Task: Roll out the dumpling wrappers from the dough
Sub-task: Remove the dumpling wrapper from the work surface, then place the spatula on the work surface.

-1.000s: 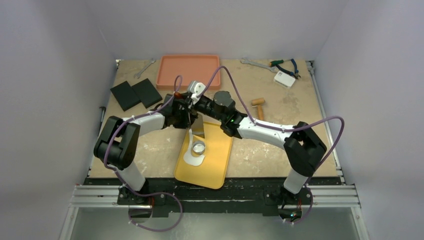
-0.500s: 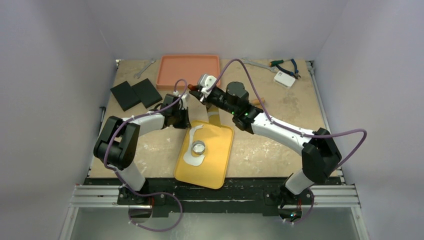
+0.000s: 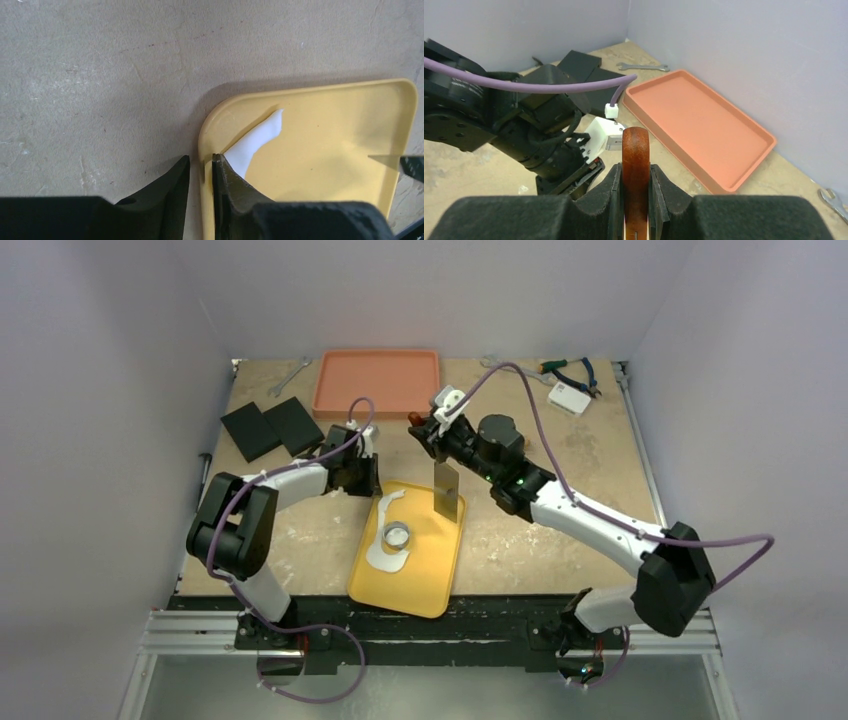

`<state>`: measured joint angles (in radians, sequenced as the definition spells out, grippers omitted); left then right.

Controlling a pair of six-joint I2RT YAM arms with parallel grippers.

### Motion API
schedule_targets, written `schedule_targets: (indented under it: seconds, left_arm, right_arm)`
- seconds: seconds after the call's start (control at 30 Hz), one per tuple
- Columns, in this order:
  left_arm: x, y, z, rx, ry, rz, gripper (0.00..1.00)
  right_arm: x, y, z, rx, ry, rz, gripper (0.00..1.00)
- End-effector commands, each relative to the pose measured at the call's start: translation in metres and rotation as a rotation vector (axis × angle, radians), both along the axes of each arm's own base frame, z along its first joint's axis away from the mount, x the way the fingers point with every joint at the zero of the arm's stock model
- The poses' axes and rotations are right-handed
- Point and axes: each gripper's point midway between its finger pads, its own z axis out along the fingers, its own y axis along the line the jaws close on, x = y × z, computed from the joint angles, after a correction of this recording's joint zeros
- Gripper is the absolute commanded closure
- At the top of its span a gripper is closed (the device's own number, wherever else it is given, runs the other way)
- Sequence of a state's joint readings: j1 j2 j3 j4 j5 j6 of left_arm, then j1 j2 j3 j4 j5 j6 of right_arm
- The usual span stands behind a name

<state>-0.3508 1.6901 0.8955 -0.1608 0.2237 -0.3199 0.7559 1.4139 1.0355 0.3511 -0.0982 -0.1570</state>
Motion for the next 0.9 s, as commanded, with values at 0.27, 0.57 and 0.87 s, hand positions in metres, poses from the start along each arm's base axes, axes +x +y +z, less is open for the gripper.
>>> schedule_targets:
  seconds: [0.27,0.57,0.87]
  left_arm:
    - [0.043,0.004,0.066,0.002,-0.169,0.004,0.56]
    - [0.047,-0.005,0.092,-0.038,-0.215,-0.045,0.54]
    - [0.044,-0.004,0.100,-0.053,-0.238,-0.062,0.54]
  right_arm:
    - [0.027,-0.083,0.007,0.300,0.203,-0.491,1.00]
    - [0.035,-0.117,-0.024,0.634,0.327,-0.583,1.00]
    - [0.027,-0.160,-0.061,0.811,0.265,-0.534,1.00]
